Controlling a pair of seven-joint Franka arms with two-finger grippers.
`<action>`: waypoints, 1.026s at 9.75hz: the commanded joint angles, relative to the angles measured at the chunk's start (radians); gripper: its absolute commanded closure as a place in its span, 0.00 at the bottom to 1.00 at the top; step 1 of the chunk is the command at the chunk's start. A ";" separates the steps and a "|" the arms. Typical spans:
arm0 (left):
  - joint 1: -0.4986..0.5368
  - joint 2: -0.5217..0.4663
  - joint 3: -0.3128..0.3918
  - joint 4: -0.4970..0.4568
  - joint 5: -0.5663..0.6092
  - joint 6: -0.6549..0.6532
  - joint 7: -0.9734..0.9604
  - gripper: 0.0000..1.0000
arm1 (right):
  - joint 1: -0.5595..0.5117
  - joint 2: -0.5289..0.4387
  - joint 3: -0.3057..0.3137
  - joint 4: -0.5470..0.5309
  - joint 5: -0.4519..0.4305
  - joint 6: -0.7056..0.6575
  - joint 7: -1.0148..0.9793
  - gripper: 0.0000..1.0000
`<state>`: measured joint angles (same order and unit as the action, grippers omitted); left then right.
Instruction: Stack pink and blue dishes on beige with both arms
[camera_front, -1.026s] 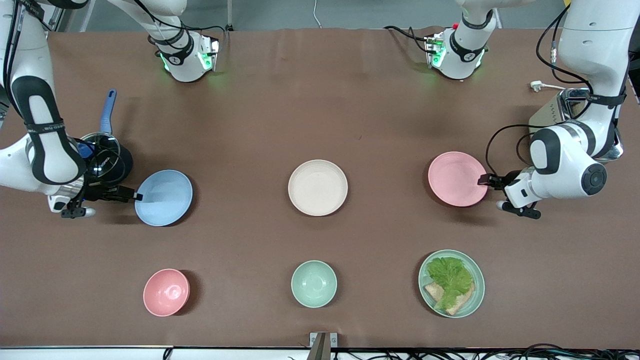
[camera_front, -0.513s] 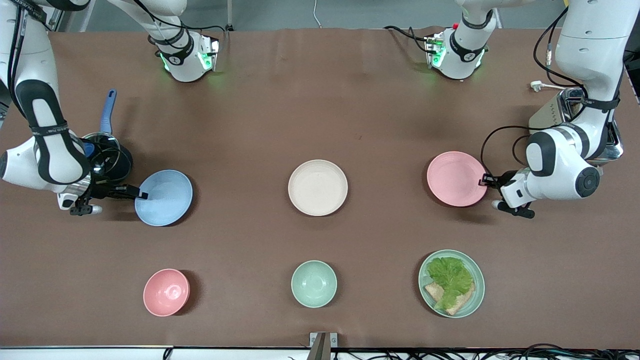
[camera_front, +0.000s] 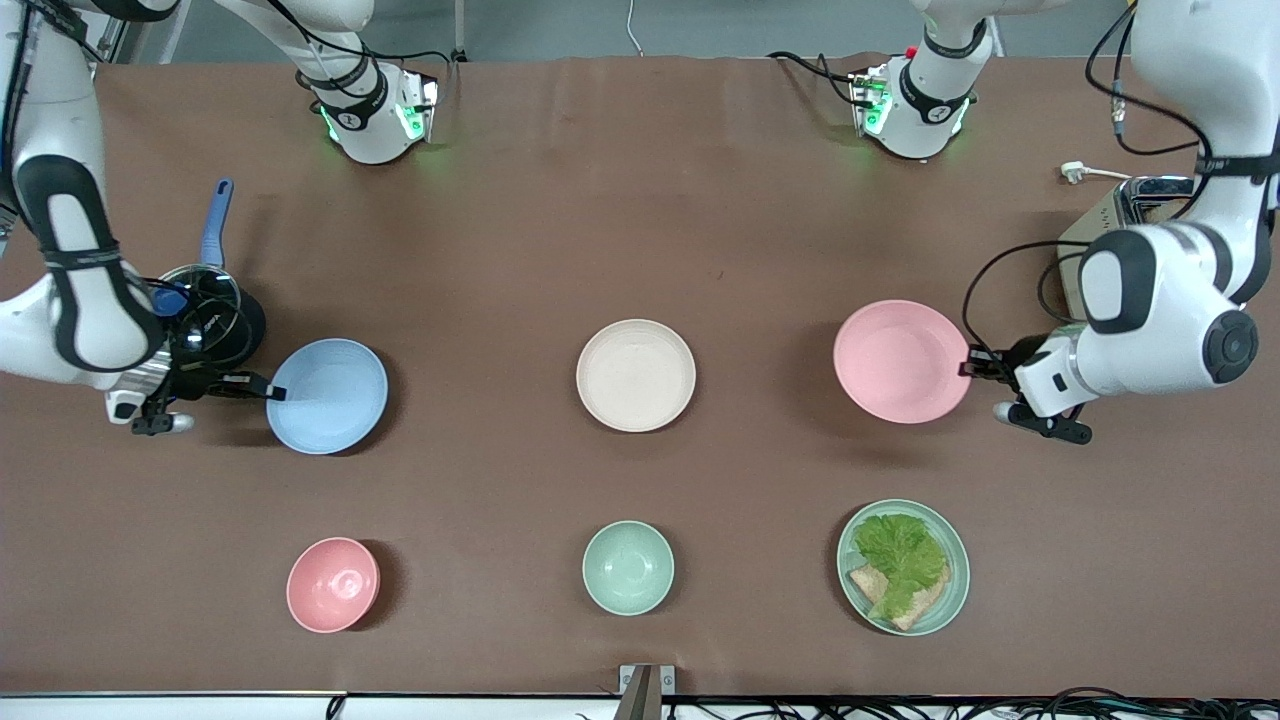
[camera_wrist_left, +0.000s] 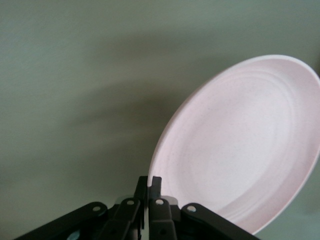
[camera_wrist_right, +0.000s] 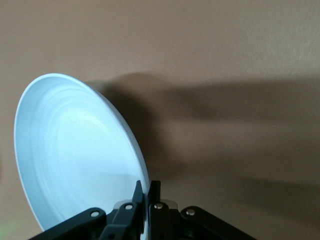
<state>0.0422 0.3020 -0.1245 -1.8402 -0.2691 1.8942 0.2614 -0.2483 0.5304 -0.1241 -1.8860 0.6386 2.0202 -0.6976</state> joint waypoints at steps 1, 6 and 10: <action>0.005 0.009 -0.169 0.033 -0.039 -0.030 -0.195 1.00 | 0.009 -0.039 -0.040 0.173 -0.096 -0.202 0.155 0.99; -0.167 0.248 -0.416 0.056 0.031 0.388 -0.627 0.99 | 0.167 -0.190 -0.016 0.223 -0.174 -0.308 0.583 0.99; -0.206 0.428 -0.419 0.159 0.235 0.416 -0.786 0.97 | 0.179 -0.220 0.191 0.167 -0.220 -0.211 0.817 0.99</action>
<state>-0.1615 0.6804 -0.5407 -1.7240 -0.0721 2.3195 -0.5028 -0.0586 0.3474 0.0112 -1.6510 0.4401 1.7544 0.0747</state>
